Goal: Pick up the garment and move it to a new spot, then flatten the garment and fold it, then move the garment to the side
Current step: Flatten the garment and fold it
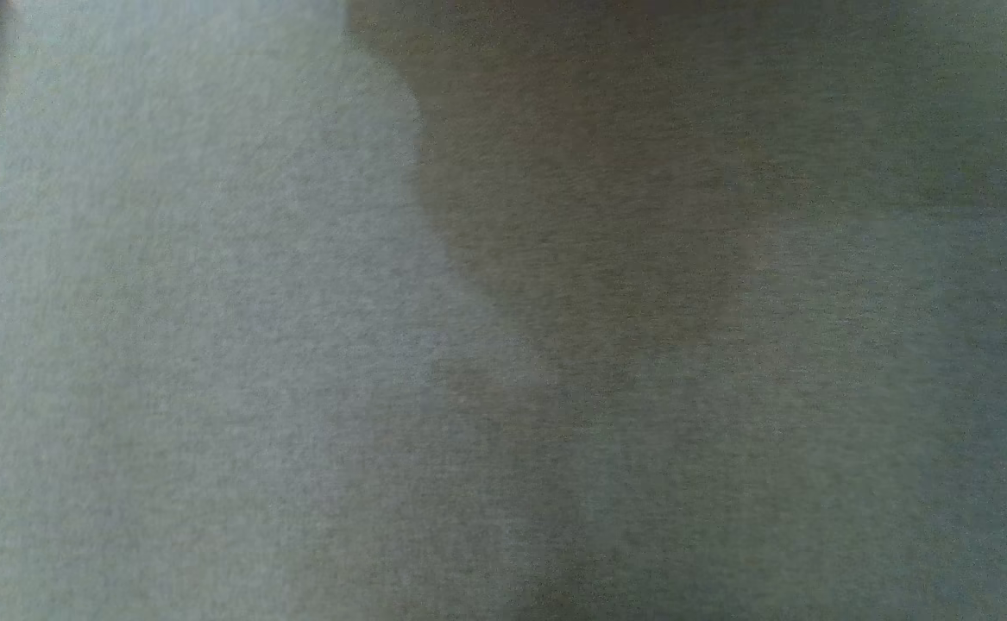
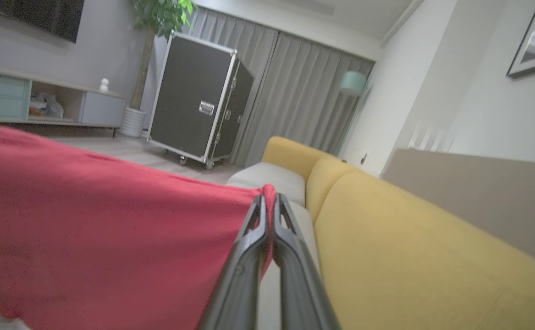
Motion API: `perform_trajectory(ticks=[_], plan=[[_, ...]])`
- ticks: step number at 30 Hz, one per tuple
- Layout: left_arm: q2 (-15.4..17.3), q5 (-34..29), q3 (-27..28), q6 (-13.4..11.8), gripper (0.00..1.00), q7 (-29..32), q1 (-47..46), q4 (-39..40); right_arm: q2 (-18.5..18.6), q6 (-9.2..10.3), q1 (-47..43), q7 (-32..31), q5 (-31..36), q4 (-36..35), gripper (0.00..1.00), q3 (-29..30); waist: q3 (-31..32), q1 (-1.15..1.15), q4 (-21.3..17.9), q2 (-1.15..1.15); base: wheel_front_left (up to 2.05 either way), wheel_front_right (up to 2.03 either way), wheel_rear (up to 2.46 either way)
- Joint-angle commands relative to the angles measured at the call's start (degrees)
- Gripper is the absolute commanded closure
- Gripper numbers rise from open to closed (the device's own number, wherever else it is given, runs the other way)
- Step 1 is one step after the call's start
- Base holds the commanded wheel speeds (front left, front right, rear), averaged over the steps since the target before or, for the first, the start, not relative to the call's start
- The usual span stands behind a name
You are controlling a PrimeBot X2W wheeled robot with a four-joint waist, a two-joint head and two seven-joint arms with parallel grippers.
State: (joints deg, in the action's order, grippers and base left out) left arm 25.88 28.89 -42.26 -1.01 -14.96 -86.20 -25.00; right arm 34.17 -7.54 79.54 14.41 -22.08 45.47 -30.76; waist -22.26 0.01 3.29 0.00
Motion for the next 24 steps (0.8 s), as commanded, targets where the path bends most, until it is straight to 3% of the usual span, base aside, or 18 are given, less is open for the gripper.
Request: perform_trajectory(ticks=[1, 6, 9, 10, 16, 24], plan=[[1.57, 0.05, 2.89, 1.24, 1.00, -0.02, 4.50, 1.99, 0.53, 0.05, -2.65, 0.53, 0.24, -0.40, 1.00, -0.07, -2.39, -0.01, 2.35, 0.00, 0.00, 0.00, 0.00], [1.30, -0.91, 4.71, 2.51, 1.00, -0.03, 14.52, 4.78, -0.11, 0.05, -8.41, 0.57, 0.02, -1.36, 1.00, 1.19, -2.87, -0.01, 2.92, 0.00, 0.00, 0.00, 0.00], [2.35, -2.96, 6.58, 2.64, 1.00, -0.03, 26.71, 9.52, -1.11, 0.05, -17.15, 0.58, -0.87, -3.71, 1.00, 4.76, -0.88, -0.01, 2.57, 0.00, 0.00, 0.00, 0.00], [3.23, -4.44, 6.71, 2.23, 1.00, -0.03, 33.80, 12.62, -1.29, 0.05, -22.41, 0.58, -0.84, -5.55, 1.00, 6.66, 0.97, -0.01, 2.19, 0.00, 0.00, 0.00, 0.00], [6.85, -6.25, 7.16, -0.84, 1.00, -0.03, 55.44, 21.22, -2.01, 0.05, -38.91, 0.58, -0.82, -10.89, 1.00, 11.71, 7.70, -0.01, 0.50, 0.00, 0.00, 0.00, 0.00], [9.59, -3.80, 7.33, -6.53, 1.00, -0.04, 77.44, 30.56, -2.83, 0.05, -57.46, 0.58, -1.42, -17.33, 1.00, 15.53, 13.97, -0.01, -1.04, 0.00, 0.00, 0.00, 0.00]])
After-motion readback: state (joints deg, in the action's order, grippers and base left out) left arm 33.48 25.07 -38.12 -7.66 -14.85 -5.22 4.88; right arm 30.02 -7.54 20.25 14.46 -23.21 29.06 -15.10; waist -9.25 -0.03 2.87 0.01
